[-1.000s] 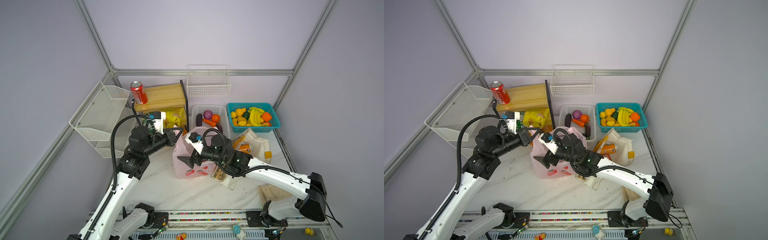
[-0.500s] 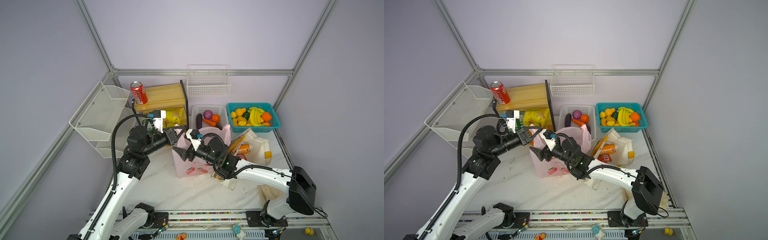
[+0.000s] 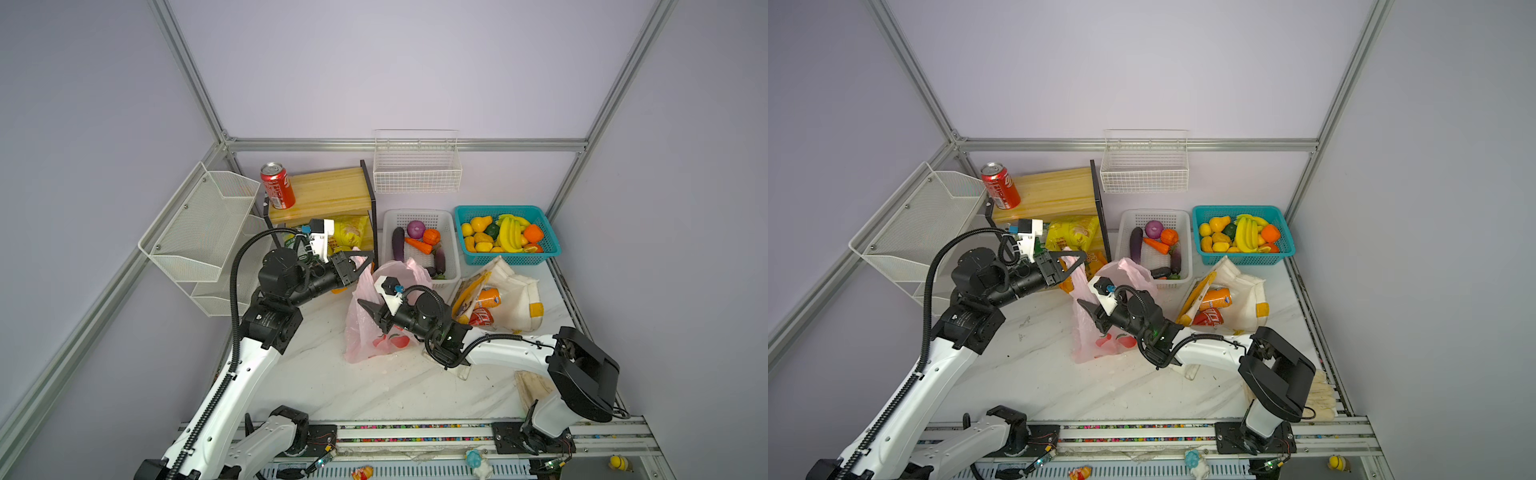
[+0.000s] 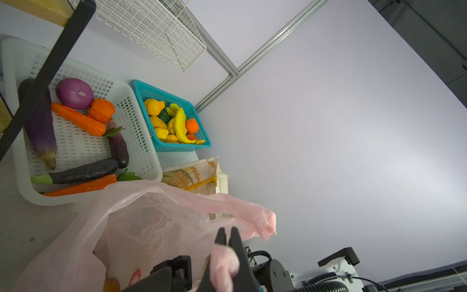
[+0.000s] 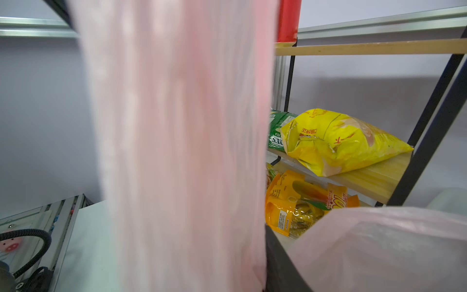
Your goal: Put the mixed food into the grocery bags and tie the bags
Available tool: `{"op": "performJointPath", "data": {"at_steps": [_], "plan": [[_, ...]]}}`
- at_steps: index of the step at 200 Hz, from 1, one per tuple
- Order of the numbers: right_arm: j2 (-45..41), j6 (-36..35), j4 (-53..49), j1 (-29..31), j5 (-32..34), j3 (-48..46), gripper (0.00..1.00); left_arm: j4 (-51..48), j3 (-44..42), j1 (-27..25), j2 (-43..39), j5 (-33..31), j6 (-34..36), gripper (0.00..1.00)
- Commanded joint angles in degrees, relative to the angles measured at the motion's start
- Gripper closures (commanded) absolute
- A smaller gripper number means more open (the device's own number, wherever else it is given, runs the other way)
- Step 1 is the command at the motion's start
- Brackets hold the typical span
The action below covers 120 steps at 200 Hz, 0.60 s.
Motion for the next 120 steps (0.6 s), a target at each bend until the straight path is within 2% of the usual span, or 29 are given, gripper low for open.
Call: {"op": "performJointPath", "data": {"at_steps": [1,13,29,67,79,110,120], "plan": [[-2.86,1.13,-0.58,-0.17,-0.77,1.61,0.40,6.17,-0.82,0.39,-0.92,1.06,-0.93,1.00],[-3.03,2.19,0.52,0.05,-1.27,2.42,0.29,6.25,-0.92,0.45,-0.83,0.91,-1.02,1.00],[-2.65,2.77,1.62,0.51,-0.71,3.98,0.20,6.18,-0.96,0.47,-0.74,0.96,-1.11,1.00],[1.48,2.29,2.78,0.71,2.65,8.55,0.17,6.27,-0.91,0.45,-0.65,0.91,-1.37,1.00],[3.68,2.33,4.31,0.71,2.67,9.02,0.20,6.25,-0.98,0.47,-0.65,0.98,-1.37,1.00],[8.62,2.56,7.31,0.65,2.98,6.64,0.47,6.03,-1.14,0.82,-0.83,0.62,-1.54,1.00],[9.04,2.72,8.22,0.62,3.13,4.74,0.52,6.26,-1.36,1.30,-0.88,0.67,-2.01,1.00]]}}
